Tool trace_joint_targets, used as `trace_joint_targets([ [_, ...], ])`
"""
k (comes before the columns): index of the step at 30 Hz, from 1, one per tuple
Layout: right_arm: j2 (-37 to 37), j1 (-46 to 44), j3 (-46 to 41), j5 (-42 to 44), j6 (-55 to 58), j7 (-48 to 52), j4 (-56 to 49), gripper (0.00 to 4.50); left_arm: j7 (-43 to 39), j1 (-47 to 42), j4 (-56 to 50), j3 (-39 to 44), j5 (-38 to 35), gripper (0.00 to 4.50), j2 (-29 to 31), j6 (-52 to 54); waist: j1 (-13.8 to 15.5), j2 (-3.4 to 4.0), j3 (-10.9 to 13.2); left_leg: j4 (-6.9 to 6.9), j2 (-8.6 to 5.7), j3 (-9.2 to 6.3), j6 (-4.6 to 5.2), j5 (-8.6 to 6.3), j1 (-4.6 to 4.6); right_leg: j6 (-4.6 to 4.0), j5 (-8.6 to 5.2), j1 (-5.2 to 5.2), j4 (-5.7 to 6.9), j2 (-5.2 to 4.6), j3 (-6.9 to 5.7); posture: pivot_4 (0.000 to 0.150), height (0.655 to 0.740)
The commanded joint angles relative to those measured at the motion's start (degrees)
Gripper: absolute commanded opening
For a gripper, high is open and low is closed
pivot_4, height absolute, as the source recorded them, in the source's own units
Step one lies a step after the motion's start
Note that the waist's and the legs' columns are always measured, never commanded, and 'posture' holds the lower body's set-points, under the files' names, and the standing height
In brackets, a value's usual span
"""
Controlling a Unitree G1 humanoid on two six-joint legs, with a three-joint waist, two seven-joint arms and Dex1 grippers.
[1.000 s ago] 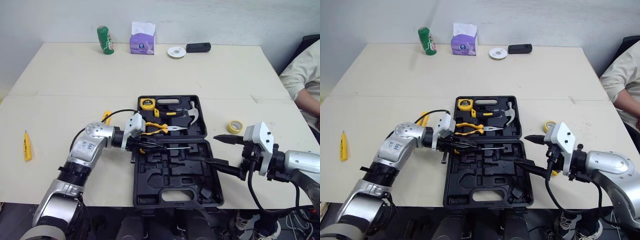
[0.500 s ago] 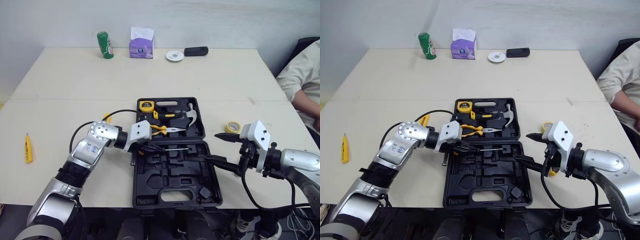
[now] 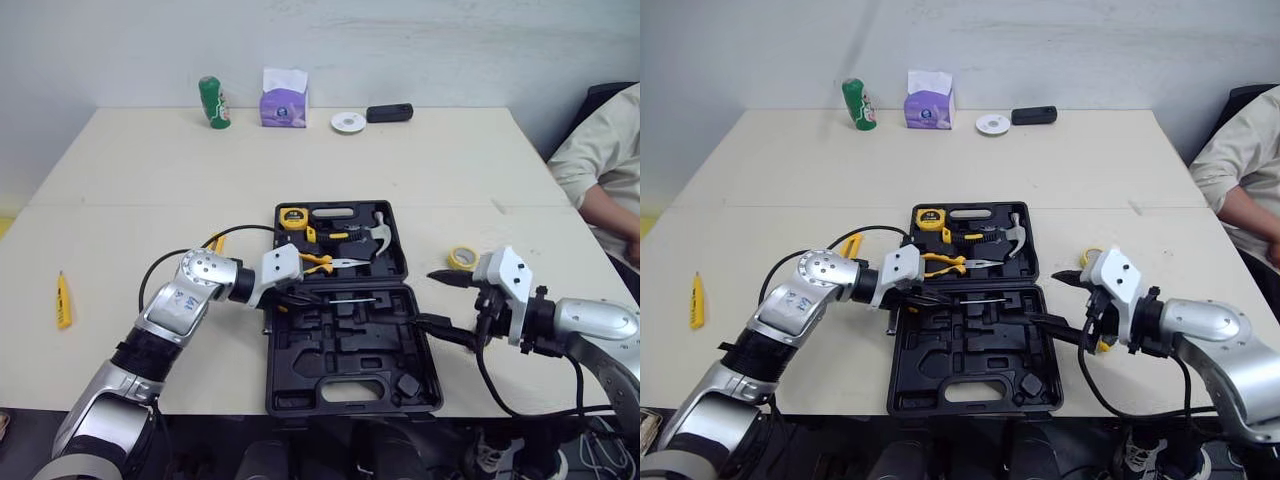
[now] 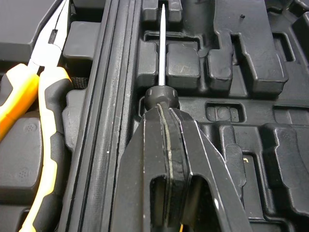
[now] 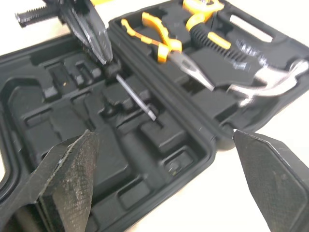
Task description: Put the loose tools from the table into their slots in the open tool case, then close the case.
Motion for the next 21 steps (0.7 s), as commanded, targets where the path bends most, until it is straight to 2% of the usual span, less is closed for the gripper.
trace_joint_targets([
  [1, -0.3, -2.4, 1.5, -0.8, -1.5, 1.7, 0.8, 4.5, 1.5, 3.0, 5.4, -5.1, 6.6, 0.1, 1.9, 3.2, 0.0, 0.02, 0.0, -0.01, 0.0, 0.0, -0.01, 0.0, 0.01, -0.01, -0.01, 0.0, 0.0, 0.0, 0.0, 0.15, 0.7278],
  [13, 0.8, -2.7, 2.6, -1.5, -2.1, 1.5, 1.1, 4.5, 0.2, 1.6, 6.1, -10.9, 11.6, 0.1, 5.0, 5.7, 0.0, 0.26, -0.3, -0.03, 0.02, -0.01, -0.01, -0.06, 0.04, -0.01, -0.01, 0.05, -0.05, 0.0, -0.01, 0.15, 0.7278],
  [21, 0.8, -0.9, 1.2, -1.1, -1.7, 0.5, -0.4, 4.5, 0.6, -0.8, 5.4, -9.9, 9.1, 0.1, 2.4, 6.7, -0.1, 0.35, -1.0, -0.12, 0.11, -0.02, 0.17, -0.32, 0.14, -0.12, -0.08, 0.09, -0.08, 0.04, -0.02, 0.15, 0.7278],
])
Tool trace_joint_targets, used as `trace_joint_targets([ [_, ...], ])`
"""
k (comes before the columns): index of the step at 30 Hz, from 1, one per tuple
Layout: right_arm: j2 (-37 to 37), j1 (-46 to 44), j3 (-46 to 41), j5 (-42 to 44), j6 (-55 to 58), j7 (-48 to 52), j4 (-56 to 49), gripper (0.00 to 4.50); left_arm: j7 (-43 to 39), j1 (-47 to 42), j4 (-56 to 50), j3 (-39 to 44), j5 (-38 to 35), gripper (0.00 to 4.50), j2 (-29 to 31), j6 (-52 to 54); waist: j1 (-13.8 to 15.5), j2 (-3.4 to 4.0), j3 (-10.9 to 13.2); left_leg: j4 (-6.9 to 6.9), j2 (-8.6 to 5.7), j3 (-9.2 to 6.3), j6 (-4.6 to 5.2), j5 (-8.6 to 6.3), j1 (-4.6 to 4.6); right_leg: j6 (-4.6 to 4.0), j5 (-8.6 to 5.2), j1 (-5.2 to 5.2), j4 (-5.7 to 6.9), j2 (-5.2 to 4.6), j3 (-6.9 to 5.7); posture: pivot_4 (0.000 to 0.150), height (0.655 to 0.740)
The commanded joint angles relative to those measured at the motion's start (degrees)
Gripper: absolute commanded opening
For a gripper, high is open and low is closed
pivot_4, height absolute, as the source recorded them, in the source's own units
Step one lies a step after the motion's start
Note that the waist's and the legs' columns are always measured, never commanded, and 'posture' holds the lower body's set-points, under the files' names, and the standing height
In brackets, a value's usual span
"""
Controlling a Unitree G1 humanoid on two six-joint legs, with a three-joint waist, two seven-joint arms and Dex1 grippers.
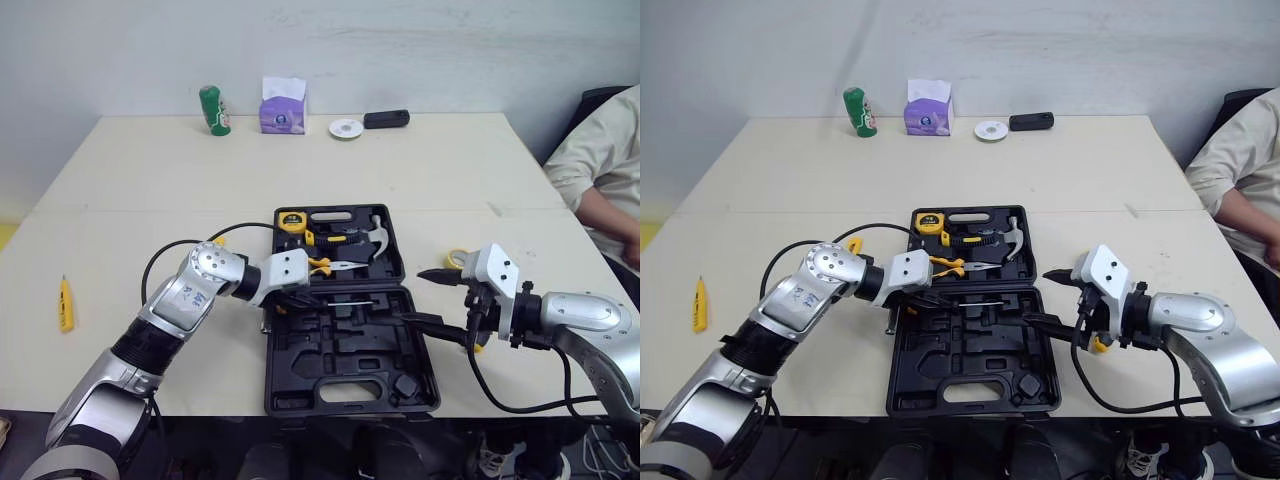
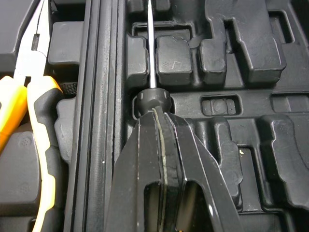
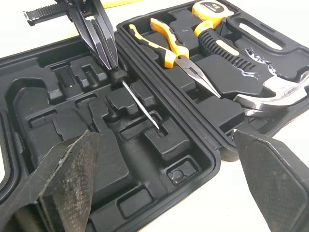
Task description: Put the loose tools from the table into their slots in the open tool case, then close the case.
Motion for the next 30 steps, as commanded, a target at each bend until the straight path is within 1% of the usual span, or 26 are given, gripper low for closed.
trace_joint_targets([
  [1, 0.1, 0.6, -2.3, 0.6, -0.5, -0.7, -2.8, 4.5, 0.9, 2.9, 5.8, -3.9, 4.6, 0.1, 0.1, 5.0, 0.1, 0.02, 0.0, 0.0, 0.0, -0.01, -0.02, -0.02, 0.0, -0.01, 0.0, 0.0, 0.0, 0.0, 0.0, 0.15, 0.7278],
  [4, 0.0, 1.1, -2.7, 0.9, -0.5, -0.8, -3.2, 4.5, 0.7, 3.7, 2.4, 0.1, 0.6, 0.1, -0.2, 4.7, 0.2, 0.01, 0.0, 0.0, 0.0, -0.02, -0.02, -0.02, -0.02, 0.0, -0.01, 0.0, -0.03, -0.01, -0.01, 0.15, 0.7278],
  [6, -0.1, 1.2, -2.8, 1.0, -0.5, -0.8, -3.2, 4.5, 2.1, 5.0, -0.5, 5.3, -2.9, 0.1, -0.6, 4.4, 0.2, -0.02, 0.0, 0.0, 0.0, -0.03, 0.0, -0.02, -0.05, 0.0, -0.01, -0.02, -0.05, -0.01, -0.01, 0.15, 0.7278],
  [8, -0.1, 0.9, -3.2, 1.3, -0.5, -0.6, -2.6, 4.5, 4.3, 7.6, -4.1, 12.8, -6.9, 0.1, -0.7, 4.4, 0.0, -0.1, 0.2, -0.04, 0.01, -0.04, 0.02, -0.01, -0.14, 0.0, -0.01, -0.15, -0.06, -0.01, -0.01, 0.15, 0.7278],
  [10, -0.1, 0.5, -4.0, 2.2, 0.0, -0.4, -1.9, 4.5, 6.5, 10.8, -7.2, 19.0, -10.1, 0.1, -0.3, 5.2, -0.5, -0.15, 1.2, -0.05, 0.06, -0.03, 0.03, 0.04, -0.3, -0.03, -0.02, -0.32, -0.04, 0.02, -0.03, 0.15, 0.7278],
  [11, -0.1, 0.4, -4.7, 3.2, 0.6, 0.0, -1.4, 4.5, 6.7, 13.5, -10.3, 23.5, -14.0, 0.1, -0.1, 7.2, -0.5, -0.25, 1.4, -0.04, 0.06, -0.03, -0.04, 0.1, -0.38, -0.03, -0.02, -0.41, 0.02, 0.02, -0.03, 0.15, 0.7278],
  [12, -0.2, 0.3, -5.3, 4.0, 1.1, 0.4, -0.9, 4.5, 6.8, 16.1, -13.3, 27.7, -18.4, 0.65, -0.2, 9.9, -0.6, -0.3, 1.5, -0.05, 0.06, -0.04, -0.37, 0.3, -0.47, -0.04, -0.02, -0.49, 0.02, 0.02, -0.07, 0.15, 0.7278],
  [13, -0.3, 0.3, -5.7, 4.5, 1.4, 0.7, -0.5, 4.5, 7.0, 17.9, -15.5, 30.5, -21.5, 0.91, -0.3, 11.8, -0.6, -0.4, 1.7, -0.05, 0.07, -0.06, -0.39, 0.31, -0.52, -0.05, -0.03, -0.52, 0.05, 0.03, -0.09, 0.15, 0.7278],
  [14, -0.7, 0.1, -6.4, 5.0, 1.6, 1.2, 0.6, 4.5, 10.1, 20.8, -18.3, 35.6, -24.4, 1.36, -1.3, 14.7, -0.6, -0.45, 1.7, -0.04, 0.08, -0.09, -0.39, 0.32, -0.61, -0.05, -0.03, -0.58, 0.04, 0.03, -0.12, 0.15, 0.7278],
  [16, -1.4, -0.3, -8.4, 5.6, 2.3, 1.8, 2.9, 4.5, 15.8, 25.7, -22.2, 43.2, -27.9, 2.31, -2.7, 18.5, -0.4, -0.46, 1.9, 0.03, 0.06, -0.18, -0.38, 0.32, -0.89, -0.02, -0.01, -0.72, -0.01, 0.02, -0.18, 0.15, 0.7278],
  [17, -1.8, -0.5, -9.4, 5.9, 2.6, 2.0, 4.0, 4.5, 18.0, 27.9, -23.8, 46.2, -29.3, 2.87, -3.1, 20.0, -0.3, -0.46, 1.9, 0.05, 0.04, -0.18, -0.36, 0.3, -0.94, 0.03, 0.02, -0.72, -0.09, 0.02, -0.19, 0.15, 0.7278],
  [18, -2.8, -0.4, -11.5, 6.3, 3.1, 2.7, 6.1, 4.5, 19.5, 32.1, -25.7, 50.7, -30.0, 3.2, -3.4, 20.3, -0.1, -0.47, 1.9, 0.04, 0.02, -0.19, -0.33, 0.29, -0.94, 0.07, 0.04, -0.7, -0.13, 0.0, -0.19, 0.15, 0.7278],
  [20, -5.3, 0.7, -15.4, 5.6, 2.7, 4.7, 11.4, 4.5, 22.0, 40.6, -27.5, 59.7, -30.2, 4.18, -4.0, 19.9, 0.0, -0.42, 1.9, 0.04, 0.0, -0.18, -0.26, 0.25, -0.99, 0.13, 0.07, -0.7, -0.26, 0.0, -0.19, 0.15, 0.7278],
  [21, -6.8, 1.4, -17.0, 4.8, 1.9, 5.9, 14.4, 4.5, 23.0, 44.4, -27.3, 64.3, -30.3, 4.42, -4.0, 19.8, 0.1, -0.43, 2.0, 0.04, -0.01, -0.16, -0.2, 0.18, -0.98, 0.13, 0.07, -0.7, -0.3, 0.0, -0.17, 0.15, 0.7278],
  [24, -9.6, 2.7, -19.5, 2.3, -1.1, 8.2, 21.8, 4.5, 26.0, 49.9, -25.4, 72.7, -31.9, 4.42, -4.3, 19.3, 0.2, -0.48, 2.0, 0.03, 0.0, -0.16, -0.09, 0.03, -1.04, 0.13, 0.07, -0.7, -0.5, 0.03, -0.22, 0.15, 0.7278],
  [26, -11.5, 3.0, -21.4, -0.4, -4.4, 9.1, 29.5, 4.5, 29.1, 51.9, -20.1, 79.5, -31.8, 4.42, -3.7, 19.0, 0.5, -0.48, 2.0, 0.03, 0.0, -0.17, 0.11, -0.15, -1.06, 0.18, 0.1, -0.67, -0.6, 0.01, -0.24, 0.15, 0.7278],
  [28, -12.6, 2.7, -22.5, -2.3, -7.4, 9.4, 35.6, 4.5, 30.5, 53.4, -15.8, 82.9, -30.7, 4.42, -2.6, 17.4, 0.5, -0.4, 2.1, 0.03, -0.03, -0.19, 0.04, -0.31, -1.05, 0.22, 0.13, -0.65, -0.67, -0.03, -0.23, 0.15, 0.7278],
  [30, -13.1, 1.9, -23.0, -3.4, -9.6, 9.4, 40.1, 4.5, 30.7, 54.7, -13.2, 84.1, -29.6, 4.42, -1.3, 15.5, 0.3, -0.37, 2.1, 0.03, -0.03, -0.19, 0.03, -0.33, -1.05, 0.21, 0.13, -0.66, -0.69, -0.04, -0.22, 0.15, 0.7278],
])
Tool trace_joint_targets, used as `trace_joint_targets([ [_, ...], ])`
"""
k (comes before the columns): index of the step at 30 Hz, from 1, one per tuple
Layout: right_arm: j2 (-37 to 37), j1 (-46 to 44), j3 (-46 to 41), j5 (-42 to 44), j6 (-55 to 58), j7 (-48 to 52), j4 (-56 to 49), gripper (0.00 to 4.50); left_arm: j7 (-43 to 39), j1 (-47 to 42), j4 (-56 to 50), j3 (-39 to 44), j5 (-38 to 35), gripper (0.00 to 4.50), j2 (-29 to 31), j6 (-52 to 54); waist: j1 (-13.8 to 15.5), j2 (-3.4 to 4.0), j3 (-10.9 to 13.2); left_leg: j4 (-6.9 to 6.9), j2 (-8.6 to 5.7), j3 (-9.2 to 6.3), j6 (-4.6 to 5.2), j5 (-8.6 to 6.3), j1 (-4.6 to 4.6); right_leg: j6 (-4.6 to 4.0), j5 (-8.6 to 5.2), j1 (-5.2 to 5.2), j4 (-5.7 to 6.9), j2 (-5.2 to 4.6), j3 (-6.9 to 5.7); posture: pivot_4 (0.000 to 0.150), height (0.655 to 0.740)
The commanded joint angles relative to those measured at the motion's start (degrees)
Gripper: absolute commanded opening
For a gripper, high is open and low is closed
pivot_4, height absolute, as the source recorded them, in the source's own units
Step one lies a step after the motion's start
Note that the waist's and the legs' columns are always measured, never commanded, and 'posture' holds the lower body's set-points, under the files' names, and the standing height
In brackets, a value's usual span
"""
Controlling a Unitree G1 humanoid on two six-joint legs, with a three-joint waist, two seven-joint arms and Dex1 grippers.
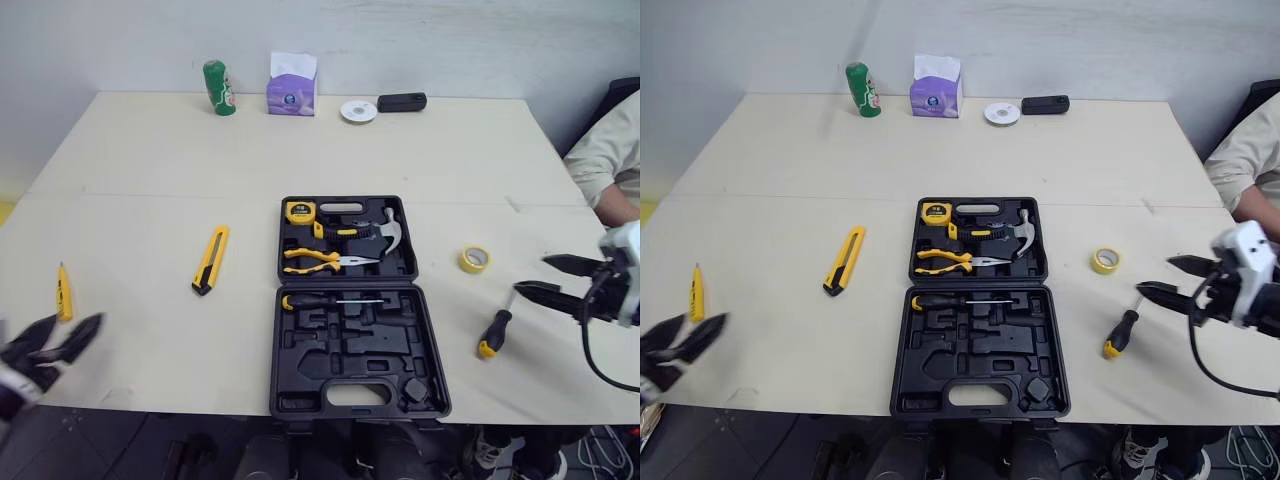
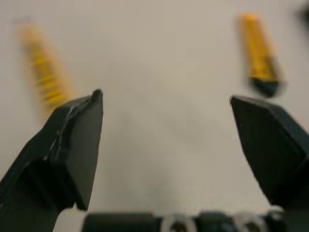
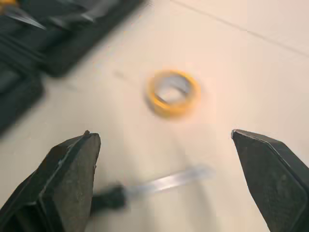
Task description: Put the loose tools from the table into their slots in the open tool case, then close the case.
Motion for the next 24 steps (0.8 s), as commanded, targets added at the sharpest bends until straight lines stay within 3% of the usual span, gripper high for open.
trace_joint_targets([
  [1, -2.5, -1.4, -3.5, -3.1, -6.0, 0.1, 9.7, 4.5, 0.5, 2.4, 5.3, 4.1, 2.4, 4.42, 3.4, -4.6, -0.2, 0.02, 0.0, 0.0, 0.0, 0.01, -0.01, -0.01, 0.0, 0.0, 0.0, -0.02, 0.0, 0.0, 0.0, 0.15, 0.7278],
  [6, -4.4, -2.4, -3.9, -7.0, -13.7, 0.0, 22.0, 4.5, 0.9, 4.6, 15.5, 5.9, 5.7, 4.42, 8.6, -10.0, -0.5, 0.19, 0.1, -0.13, 0.02, 0.13, -0.16, -0.06, -0.09, -0.06, -0.03, -0.28, 0.03, 0.01, 0.06, 0.15, 0.7278],
  [11, -3.9, -2.4, -4.4, -8.0, -16.8, -0.1, 24.7, 4.5, 1.3, 2.8, 21.2, 4.1, 7.4, 4.42, 12.4, -12.5, -1.0, 0.35, 0.1, -0.28, 0.03, 0.23, -0.28, -0.02, -0.19, -0.09, -0.05, -0.5, 0.11, 0.01, 0.13, 0.15, 0.7278],
  [19, -1.7, 3.1, -7.6, -6.1, -15.6, -1.5, 17.5, 4.5, 0.6, -3.1, 22.0, -2.1, 7.0, 4.42, 15.3, -11.2, -1.2, 0.43, 0.2, -0.44, 0.02, 0.3, -0.7, 0.21, -0.18, -0.09, -0.05, -0.58, 0.18, 0.01, 0.21, 0.15, 0.7278],
  [24, 1.8, 8.7, -10.7, -2.3, -7.9, -3.9, 1.5, 4.5, -1.0, -6.5, 16.2, -6.3, 5.2, 4.42, 15.2, -9.8, -1.6, 0.4, 0.2, -0.73, 0.0, 0.36, -0.85, 0.36, -0.13, -0.09, -0.05, -0.61, 0.19, 0.01, 0.22, 0.15, 0.7278],
])
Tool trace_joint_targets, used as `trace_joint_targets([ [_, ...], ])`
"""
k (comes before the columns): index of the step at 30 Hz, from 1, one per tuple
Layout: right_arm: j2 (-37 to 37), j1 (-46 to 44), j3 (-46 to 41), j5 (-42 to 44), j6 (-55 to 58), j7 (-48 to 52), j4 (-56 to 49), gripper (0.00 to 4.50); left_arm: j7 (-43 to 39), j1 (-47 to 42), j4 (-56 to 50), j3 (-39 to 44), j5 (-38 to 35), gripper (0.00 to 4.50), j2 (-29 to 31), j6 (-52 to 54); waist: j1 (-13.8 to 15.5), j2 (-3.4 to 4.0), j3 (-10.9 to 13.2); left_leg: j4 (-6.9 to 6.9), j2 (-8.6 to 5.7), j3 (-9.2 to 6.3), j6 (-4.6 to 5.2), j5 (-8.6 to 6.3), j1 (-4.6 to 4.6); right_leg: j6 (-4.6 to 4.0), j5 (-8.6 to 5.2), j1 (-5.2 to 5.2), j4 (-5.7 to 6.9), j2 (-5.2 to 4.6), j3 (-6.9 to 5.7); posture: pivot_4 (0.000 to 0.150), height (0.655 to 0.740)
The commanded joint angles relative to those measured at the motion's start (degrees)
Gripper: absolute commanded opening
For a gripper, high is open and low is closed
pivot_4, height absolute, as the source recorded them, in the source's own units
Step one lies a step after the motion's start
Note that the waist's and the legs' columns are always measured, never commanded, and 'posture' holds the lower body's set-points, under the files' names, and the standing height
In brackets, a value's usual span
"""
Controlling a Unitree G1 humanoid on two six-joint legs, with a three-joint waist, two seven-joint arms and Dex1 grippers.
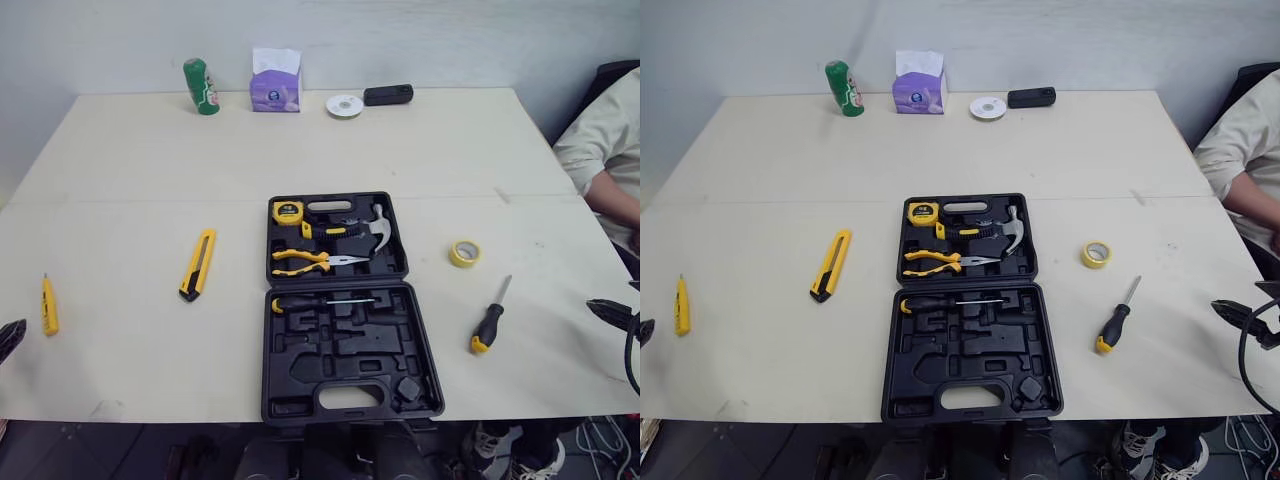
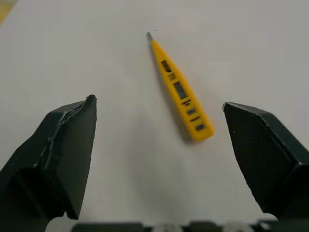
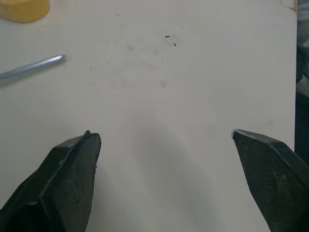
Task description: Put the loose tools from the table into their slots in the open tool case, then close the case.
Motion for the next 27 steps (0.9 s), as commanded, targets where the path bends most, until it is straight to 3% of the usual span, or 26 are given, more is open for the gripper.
trace_joint_targets([
  [1, 2.3, 3.4, -4.0, 4.3, 6.4, -2.5, -13.9, 4.5, -1.4, -2.4, -6.7, -2.6, -2.3, 4.42, 1.0, 0.9, 0.0, -0.01, 0.0, -0.04, 0.0, 0.01, -0.02, 0.03, 0.05, 0.0, 0.0, 0.02, 0.01, 0.01, 0.0, 0.15, 0.7278],
  [6, 7.3, 9.8, -8.5, 9.9, 17.8, -8.7, -33.7, 4.5, -4.2, -8.5, -17.8, -11.7, -7.4, 4.42, 1.2, 6.1, 0.3, -0.01, 0.0, -0.05, -0.02, 0.0, 0.0, 0.15, 0.08, -0.01, 0.0, 0.03, 0.15, -0.01, 0.06, 0.15, 0.7278],
  [14, 21.4, 15.9, -10.1, 22.0, 35.3, -30.8, -64.1, 4.5, -15.9, -23.6, -30.7, -33.5, -14.7, 4.42, 4.2, 12.1, 1.4, -0.07, 0.0, -0.09, -0.1, -0.01, -0.06, 0.27, 0.07, -0.04, -0.01, 0.01, 0.28, 0.04, 0.07, 0.15, 0.7278],
  [20, 31.0, 15.3, -7.0, 26.8, 44.8, -51.7, -75.8, 4.5, -23.8, -32.9, -36.5, -40.5, -22.3, 4.42, 5.9, 15.7, 1.1, -0.1, -0.1, -0.08, -0.12, 0.07, 0.0, 0.39, 0.11, -0.04, -0.02, 0.01, 0.39, 0.09, 0.16, 0.15, 0.7278],
  [27, 39.1, 9.9, -1.8, 37.0, 53.4, -75.1, -80.3, 4.5, -31.6, -43.5, -35.1, -50.7, -22.3, 4.42, 1.5, 13.3, 1.1, -0.11, -0.1, -0.07, -0.15, 0.09, 0.12, 0.67, 0.18, -0.11, -0.06, -0.01, 0.52, 0.23, 0.28, 0.15, 0.7278],
])
